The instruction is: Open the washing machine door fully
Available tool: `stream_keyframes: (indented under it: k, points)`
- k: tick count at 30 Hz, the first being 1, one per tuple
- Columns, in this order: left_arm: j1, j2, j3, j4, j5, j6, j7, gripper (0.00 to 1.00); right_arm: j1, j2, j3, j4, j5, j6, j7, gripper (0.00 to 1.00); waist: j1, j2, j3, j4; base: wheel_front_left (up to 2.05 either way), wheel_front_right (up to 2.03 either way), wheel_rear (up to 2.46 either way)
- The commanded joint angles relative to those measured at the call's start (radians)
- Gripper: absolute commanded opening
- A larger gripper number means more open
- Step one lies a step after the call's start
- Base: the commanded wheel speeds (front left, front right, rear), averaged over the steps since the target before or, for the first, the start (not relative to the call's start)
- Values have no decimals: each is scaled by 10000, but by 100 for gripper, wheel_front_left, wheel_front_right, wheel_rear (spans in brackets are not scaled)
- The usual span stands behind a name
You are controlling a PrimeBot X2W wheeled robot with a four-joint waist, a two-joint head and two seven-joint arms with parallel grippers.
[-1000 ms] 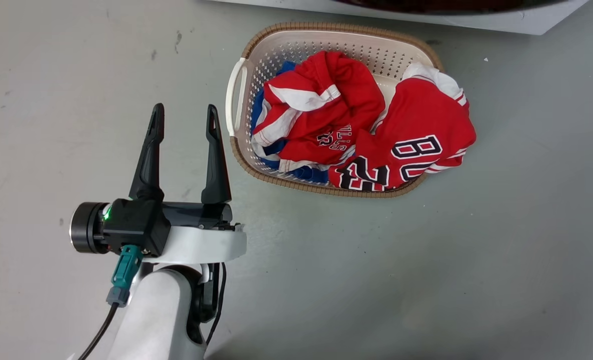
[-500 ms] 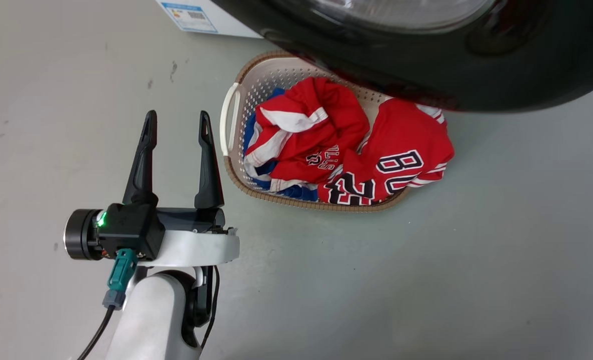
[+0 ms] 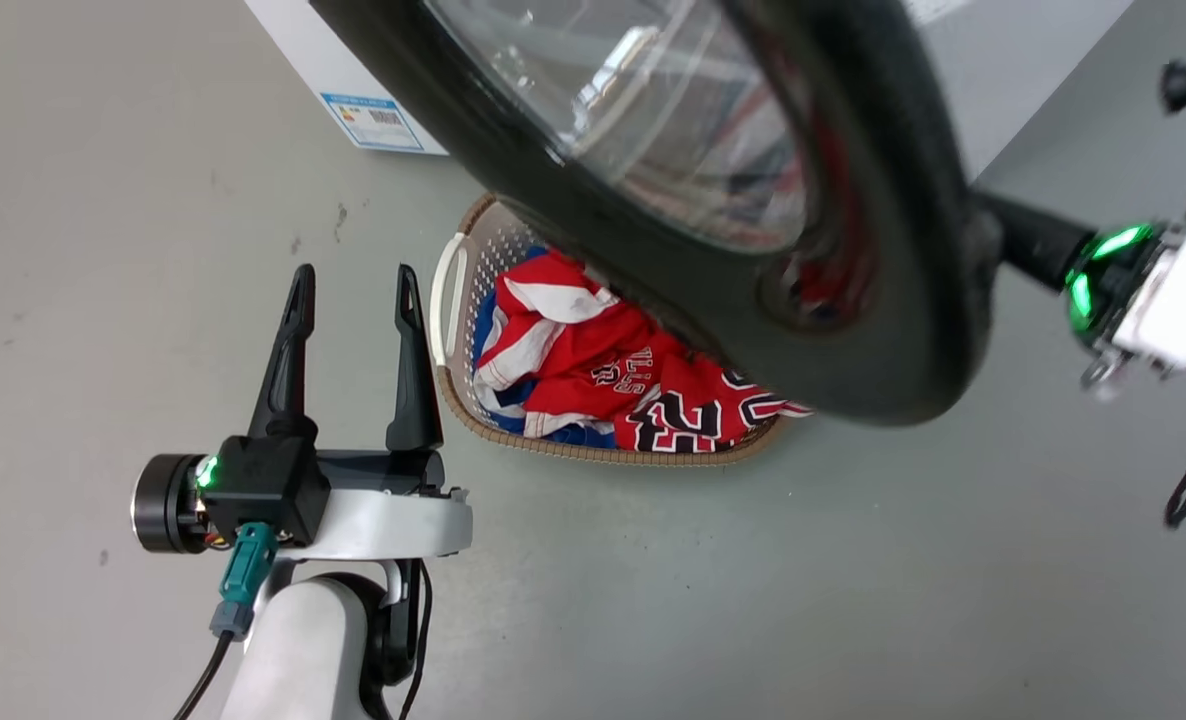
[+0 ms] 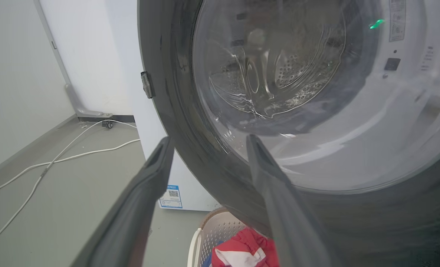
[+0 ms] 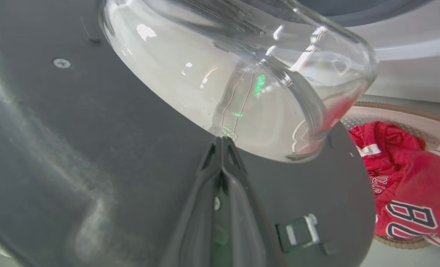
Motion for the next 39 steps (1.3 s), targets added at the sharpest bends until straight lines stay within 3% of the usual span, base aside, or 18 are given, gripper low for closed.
stream_keyframes:
  k: [1,24,39]
  points:
    - [164,-9,31,9,12,-22,-24,100,441,126,147,-178,39,25,78,0,0,0,-192,-6,0,0,0]
    - [825,-10,179,72,201,-139,-24,100,3027,1485,1674,-1269,480,25,-60,0,0,0,-1294,25,0,0,0]
    - [1129,-10,208,207,225,-100,-24,100,3968,2231,2305,-1068,629,27,-383,0,0,0,-1810,52,0,0,0]
